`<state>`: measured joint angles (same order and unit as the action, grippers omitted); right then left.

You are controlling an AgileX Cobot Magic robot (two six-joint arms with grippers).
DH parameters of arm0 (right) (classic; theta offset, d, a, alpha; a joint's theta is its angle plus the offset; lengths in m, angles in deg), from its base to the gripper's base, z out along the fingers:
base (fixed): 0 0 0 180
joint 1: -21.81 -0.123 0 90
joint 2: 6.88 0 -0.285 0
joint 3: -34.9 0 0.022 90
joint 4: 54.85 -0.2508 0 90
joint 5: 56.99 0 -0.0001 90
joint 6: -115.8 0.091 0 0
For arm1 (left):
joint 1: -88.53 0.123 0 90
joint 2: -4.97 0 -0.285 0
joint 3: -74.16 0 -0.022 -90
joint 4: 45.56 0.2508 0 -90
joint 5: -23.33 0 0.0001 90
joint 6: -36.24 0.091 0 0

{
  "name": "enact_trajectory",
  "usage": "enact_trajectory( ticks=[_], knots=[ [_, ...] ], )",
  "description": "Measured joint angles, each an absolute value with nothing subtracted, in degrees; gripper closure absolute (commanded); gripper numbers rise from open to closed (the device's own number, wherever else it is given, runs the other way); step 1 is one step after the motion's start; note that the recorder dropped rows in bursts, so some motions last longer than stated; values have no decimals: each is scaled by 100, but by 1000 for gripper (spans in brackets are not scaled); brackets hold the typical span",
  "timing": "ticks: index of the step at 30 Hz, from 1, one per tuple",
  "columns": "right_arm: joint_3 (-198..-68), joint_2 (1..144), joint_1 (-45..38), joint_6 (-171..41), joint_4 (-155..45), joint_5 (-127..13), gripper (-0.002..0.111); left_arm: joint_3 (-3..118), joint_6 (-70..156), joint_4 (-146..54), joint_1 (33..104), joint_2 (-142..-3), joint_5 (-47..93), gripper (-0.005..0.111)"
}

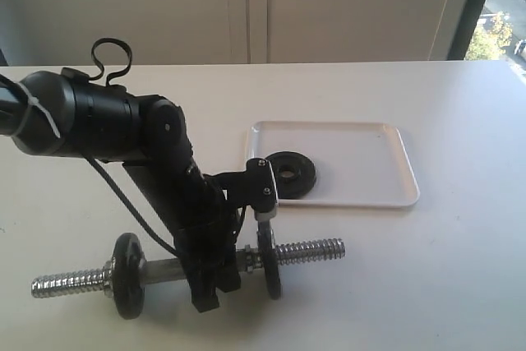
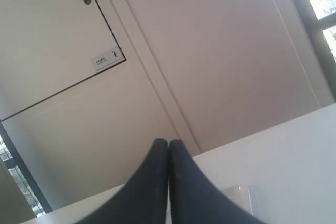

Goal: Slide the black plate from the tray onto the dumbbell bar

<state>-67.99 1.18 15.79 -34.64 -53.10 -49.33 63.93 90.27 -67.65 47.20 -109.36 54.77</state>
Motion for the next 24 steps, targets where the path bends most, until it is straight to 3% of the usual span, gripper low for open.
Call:
enact_trajectory(
  ticks=[6,11,24],
  knots=[
    [-6828,441,1579,-3391,-5320,-5070,108,6369,8985,-6646,4720,-10836,5313,107],
    [-7329,1686,1579,-3381,-5320,-5343,108,6369,8985,-6633,4720,-10803,5303,107],
    [-10452,5882,948,-5126,-5310,-6679,108,6347,8985,-6643,4720,-10759,5300,107]
  ],
)
